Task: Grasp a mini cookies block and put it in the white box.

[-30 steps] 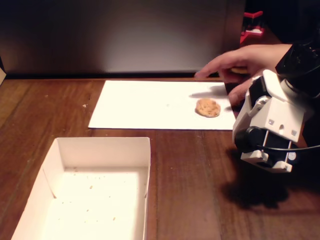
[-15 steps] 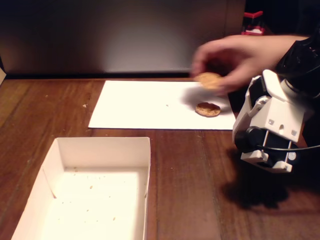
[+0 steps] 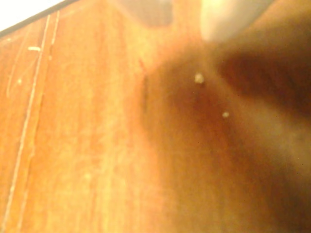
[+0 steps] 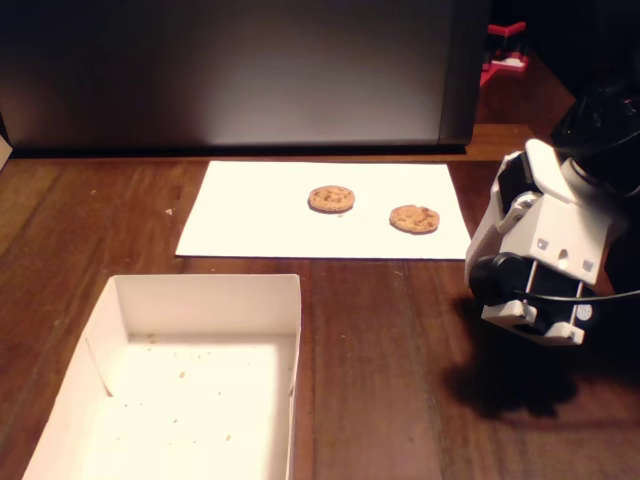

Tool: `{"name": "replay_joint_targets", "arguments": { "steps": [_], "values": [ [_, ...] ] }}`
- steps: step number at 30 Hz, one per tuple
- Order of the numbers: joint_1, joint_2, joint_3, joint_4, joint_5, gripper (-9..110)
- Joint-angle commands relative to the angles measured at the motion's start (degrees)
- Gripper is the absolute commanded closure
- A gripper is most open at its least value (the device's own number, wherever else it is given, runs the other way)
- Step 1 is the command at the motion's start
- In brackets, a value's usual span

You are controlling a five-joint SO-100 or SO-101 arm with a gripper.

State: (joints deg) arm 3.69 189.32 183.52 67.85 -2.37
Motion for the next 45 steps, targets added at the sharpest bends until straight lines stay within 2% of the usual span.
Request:
{"name": "replay_joint_targets", "arguments": {
  "steps": [1,42,44,45],
  "values": [
    [-0.5,4.1,-0.8,0.6,-0.1,101],
    [-0.4,4.1,-0.6,-0.4,1.4,101],
    [-0.4,4.1,0.0,-3.3,-5.6,101],
    [-0.4,4.1,0.2,-3.8,-5.9,101]
  ]
}}
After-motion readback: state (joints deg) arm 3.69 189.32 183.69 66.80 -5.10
